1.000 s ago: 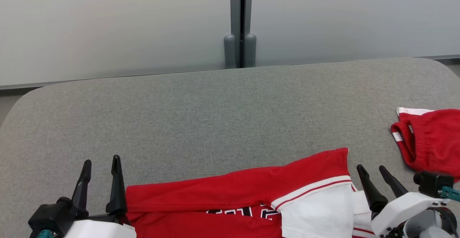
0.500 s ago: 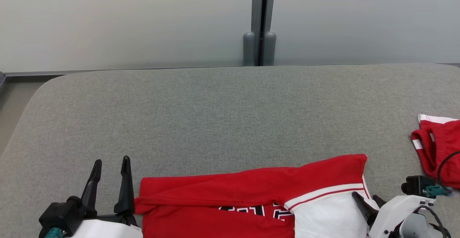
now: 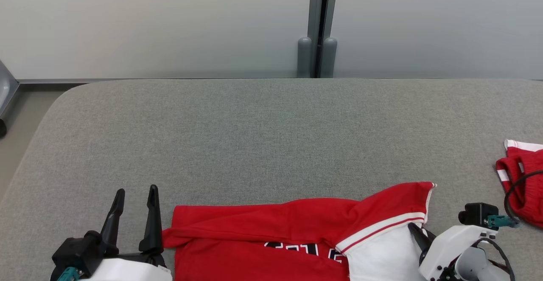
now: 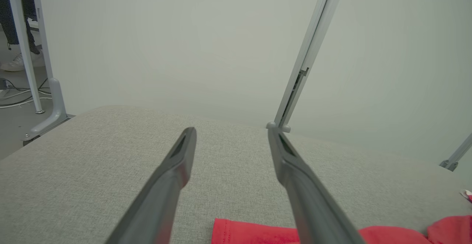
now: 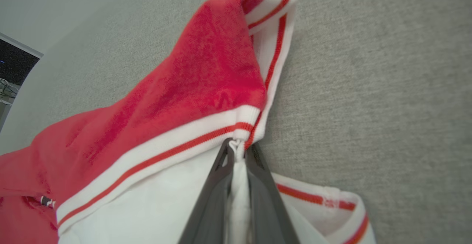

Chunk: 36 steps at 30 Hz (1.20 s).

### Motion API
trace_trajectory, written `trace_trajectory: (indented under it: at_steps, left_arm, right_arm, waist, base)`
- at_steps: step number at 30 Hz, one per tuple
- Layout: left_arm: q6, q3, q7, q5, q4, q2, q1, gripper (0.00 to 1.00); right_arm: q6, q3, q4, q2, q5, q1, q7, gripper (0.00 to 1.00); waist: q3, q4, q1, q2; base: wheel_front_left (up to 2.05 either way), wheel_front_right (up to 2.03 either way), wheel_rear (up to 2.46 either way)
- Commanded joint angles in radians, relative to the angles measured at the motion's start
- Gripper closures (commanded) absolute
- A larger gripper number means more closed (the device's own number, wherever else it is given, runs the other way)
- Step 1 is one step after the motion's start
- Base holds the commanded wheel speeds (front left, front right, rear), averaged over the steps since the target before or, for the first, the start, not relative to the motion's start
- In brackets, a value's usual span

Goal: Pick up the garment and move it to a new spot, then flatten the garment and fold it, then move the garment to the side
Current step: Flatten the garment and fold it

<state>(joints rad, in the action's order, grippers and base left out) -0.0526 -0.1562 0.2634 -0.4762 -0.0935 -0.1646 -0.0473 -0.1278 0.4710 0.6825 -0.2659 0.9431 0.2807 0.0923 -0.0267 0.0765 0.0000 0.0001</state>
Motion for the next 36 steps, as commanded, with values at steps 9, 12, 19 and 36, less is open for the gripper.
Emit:
trace_trajectory:
  at_steps: [9,12,19,36]
  left_arm:
    - [0.011,-0.001,0.001,0.001,-0.006,0.007,0.002,0.0]
    - [0.015,0.001,0.001,0.0,-0.006,0.011,0.002,0.0]
    - [0.023,0.006,0.001,0.006,-0.007,0.019,0.011,0.0]
    - [0.02,0.009,-0.009,0.01,-0.031,0.005,0.01,0.0]
  right_arm:
    - [-0.004,0.0,-0.04,-0.111,0.034,0.032,-0.045,1.0]
    - [-0.003,-0.021,-0.043,-0.165,0.029,0.044,-0.053,1.0]
    - [-0.003,-0.065,-0.04,-0.242,-0.013,0.066,-0.051,1.0]
    - [-0.003,-0.109,-0.413,-0.153,-0.155,-0.014,0.12,1.0]
  waist:
    - [0.005,-0.037,0.0,-0.0001]
    - [0.003,-0.056,0.0,-0.0001]
    - [0.002,-0.094,0.0,-0.0001]
    - [0.027,-0.07,0.0,-0.0001]
  base:
    - [0.0,0.0,0.0]
    - [0.0,0.0,0.0]
    - [0.0,0.0,0.0]
    - [0.0,0.0,0.0]
